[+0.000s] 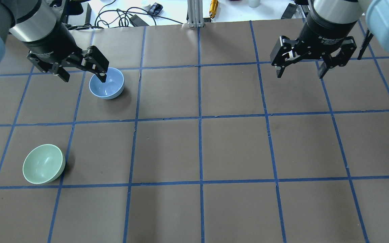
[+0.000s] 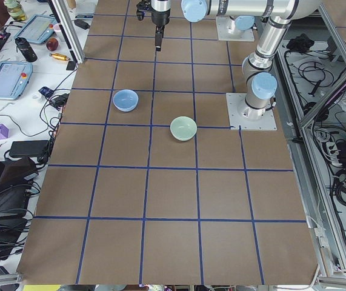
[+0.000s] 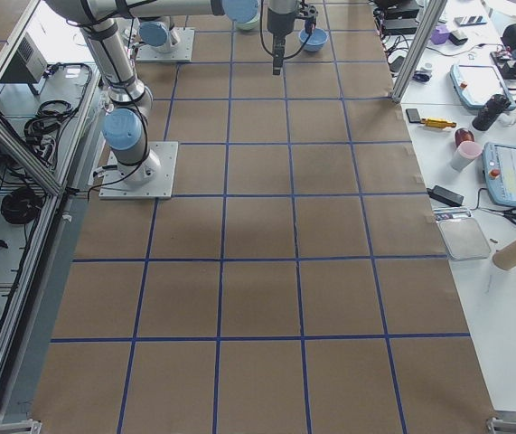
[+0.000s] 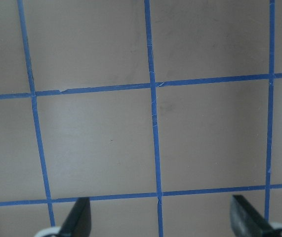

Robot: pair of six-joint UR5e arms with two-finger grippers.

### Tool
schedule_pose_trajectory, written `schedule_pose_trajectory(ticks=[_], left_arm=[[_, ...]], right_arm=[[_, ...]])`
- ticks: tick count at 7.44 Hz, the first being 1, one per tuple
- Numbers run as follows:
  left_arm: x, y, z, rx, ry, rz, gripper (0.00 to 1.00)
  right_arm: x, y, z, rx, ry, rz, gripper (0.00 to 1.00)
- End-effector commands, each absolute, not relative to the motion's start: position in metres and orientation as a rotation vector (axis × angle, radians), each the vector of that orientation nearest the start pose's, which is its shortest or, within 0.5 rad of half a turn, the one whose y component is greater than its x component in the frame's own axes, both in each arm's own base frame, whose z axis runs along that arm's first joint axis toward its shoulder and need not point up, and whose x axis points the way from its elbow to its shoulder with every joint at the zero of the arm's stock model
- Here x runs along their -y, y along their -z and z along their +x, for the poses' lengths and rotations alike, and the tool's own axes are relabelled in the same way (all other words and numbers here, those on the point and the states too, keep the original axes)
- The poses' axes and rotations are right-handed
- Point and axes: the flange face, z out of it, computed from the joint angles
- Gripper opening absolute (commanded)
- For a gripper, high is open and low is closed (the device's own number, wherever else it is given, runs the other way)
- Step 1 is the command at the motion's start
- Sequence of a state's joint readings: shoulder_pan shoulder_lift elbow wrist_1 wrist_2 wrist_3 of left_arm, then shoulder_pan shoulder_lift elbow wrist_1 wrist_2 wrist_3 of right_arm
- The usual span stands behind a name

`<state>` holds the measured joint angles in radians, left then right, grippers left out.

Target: Stack green bowl on blue bowl

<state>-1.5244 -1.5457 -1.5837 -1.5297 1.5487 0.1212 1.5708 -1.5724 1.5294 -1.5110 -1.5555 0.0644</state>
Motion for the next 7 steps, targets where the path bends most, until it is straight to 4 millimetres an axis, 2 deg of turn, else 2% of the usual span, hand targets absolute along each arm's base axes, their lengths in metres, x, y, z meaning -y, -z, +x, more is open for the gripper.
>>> schedule_pose_trajectory(ticks=[1, 5, 7], left_arm=[[0.4902, -0.4977, -0.1135, -3.163, 0.073, 0.055, 1.00], [0.4894, -0.4974, -0.1115, -3.152, 0.067, 0.054, 1.00], [0.4879, -0.4907, -0.1073, -3.147, 0.028, 0.053, 1.00]], right_arm=[[0.4892, -0.5031, 0.1348, -3.125, -0.027, 0.101, 1.00], [0.4892, -0.5031, 0.1348, -3.125, -0.027, 0.101, 1.00], [0.4891, -0.5023, 0.1348, -3.125, -0.029, 0.101, 1.00]])
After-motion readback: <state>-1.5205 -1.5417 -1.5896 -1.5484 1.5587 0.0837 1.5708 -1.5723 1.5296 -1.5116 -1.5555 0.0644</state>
